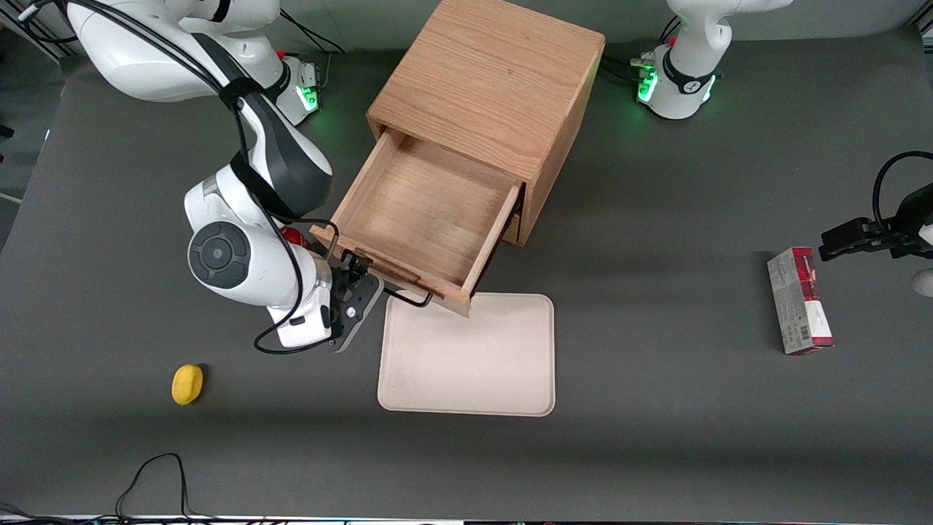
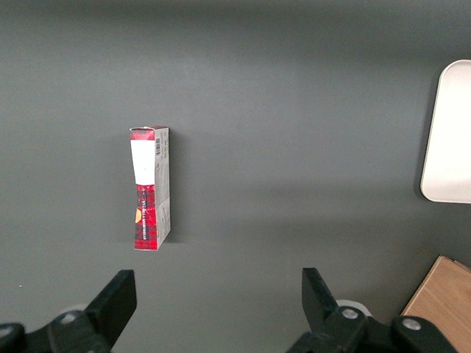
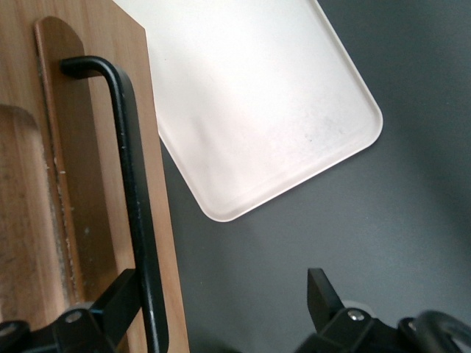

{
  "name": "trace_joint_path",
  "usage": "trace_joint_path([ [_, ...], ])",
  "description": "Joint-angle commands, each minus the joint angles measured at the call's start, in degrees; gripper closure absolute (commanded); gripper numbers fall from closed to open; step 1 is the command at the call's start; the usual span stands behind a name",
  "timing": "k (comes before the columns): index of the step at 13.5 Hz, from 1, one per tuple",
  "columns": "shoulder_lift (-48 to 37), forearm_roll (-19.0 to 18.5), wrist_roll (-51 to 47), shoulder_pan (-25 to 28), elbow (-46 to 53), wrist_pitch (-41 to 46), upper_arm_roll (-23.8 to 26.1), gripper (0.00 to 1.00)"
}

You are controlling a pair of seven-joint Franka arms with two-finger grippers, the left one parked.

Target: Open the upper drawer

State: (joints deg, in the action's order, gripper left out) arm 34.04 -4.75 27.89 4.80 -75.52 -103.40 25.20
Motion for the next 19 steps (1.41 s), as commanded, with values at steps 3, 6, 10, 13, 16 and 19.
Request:
trace_joint_path([
  [3,0.51,-1.49,0.32,0.38,2.57,0.39,-0.32,0.00],
  [6,-1.43,-1.58,0.32,0.30,2.74,0.48,-1.72,0.00],
  [10,-6.69,-1.33,-0.02,0.38,3.88,0.30,-4.97,0.00],
  [13,-12.57,9.89,-0.20,-0.85,1.96,5.46,-12.94,0.00],
  [16,-20.56,11.34,-7.98,0.12,-4.79,9.86,-21.13,0.00],
  [19,-30.14,10.73,-30.44,0.03,-13.22,14.79,-23.09,0.00],
])
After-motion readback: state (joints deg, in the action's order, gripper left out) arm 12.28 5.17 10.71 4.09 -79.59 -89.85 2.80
